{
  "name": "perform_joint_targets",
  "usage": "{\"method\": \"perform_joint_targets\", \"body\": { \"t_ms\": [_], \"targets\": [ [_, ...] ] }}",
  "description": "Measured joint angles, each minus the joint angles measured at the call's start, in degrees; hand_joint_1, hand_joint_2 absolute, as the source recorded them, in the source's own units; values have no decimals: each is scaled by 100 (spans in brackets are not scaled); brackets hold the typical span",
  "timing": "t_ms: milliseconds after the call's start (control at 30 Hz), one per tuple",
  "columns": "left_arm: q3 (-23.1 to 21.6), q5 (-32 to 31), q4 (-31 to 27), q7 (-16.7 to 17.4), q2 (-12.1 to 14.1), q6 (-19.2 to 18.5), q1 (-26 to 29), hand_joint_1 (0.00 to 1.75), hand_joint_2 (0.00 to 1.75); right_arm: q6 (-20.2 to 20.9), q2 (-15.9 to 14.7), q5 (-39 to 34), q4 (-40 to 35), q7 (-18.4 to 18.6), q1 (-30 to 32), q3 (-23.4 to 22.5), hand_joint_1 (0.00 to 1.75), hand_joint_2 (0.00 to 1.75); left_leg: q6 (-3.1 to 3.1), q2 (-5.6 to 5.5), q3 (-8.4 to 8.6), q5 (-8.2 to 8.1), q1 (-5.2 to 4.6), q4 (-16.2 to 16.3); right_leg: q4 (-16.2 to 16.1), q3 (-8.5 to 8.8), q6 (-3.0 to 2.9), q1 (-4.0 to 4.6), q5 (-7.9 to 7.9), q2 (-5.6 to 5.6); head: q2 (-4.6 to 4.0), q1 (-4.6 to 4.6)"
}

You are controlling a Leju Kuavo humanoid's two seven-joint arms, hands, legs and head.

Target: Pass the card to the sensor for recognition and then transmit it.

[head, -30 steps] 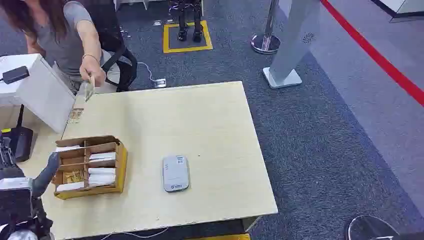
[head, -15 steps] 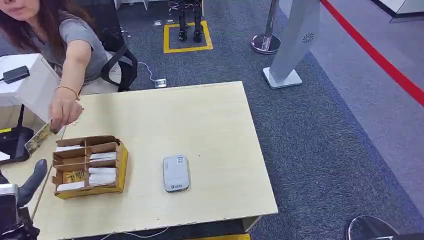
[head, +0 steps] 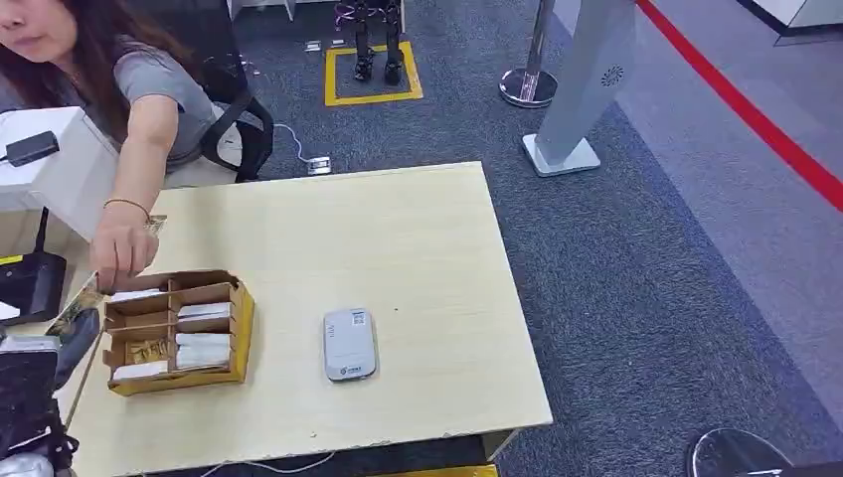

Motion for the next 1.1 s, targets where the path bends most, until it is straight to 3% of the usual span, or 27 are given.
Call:
{"method": "perform_joint_targets", "body": {
  "t_ms": [167,200,233,267,1100],
  "targets": [
    [0,-48,156,0,-33,4,-61,10,175,0,0,0,0,0,-1,31,0,0,0,-1,-1,-1,0,1,-1,-1,0,0,-1,0,0,0],
    [0,-48,173,0,-35,7,-60,31,175,0,0,0,0,0,0,31,0,0,0,-1,-2,-1,0,1,-1,-2,0,0,-1,0,0,0],
    [0,-48,190,0,-37,9,-59,129,175,0,0,0,0,0,-1,33,0,0,0,-1,-2,-1,0,1,-1,-2,0,0,-1,0,0,0],
    [0,-48,204,0,-37,11,-58,175,175,0,0,2,0,-2,-1,35,0,0,0,-1,-2,-1,0,0,-1,-2,0,0,-1,0,0,0],
    [0,-33,387,2,-175,74,18,175,175,9,-2,15,0,-28,-1,39,0,0,0,-2,-2,-1,0,0,0,-1,0,0,-1,-1,0,0]
  ]
}}
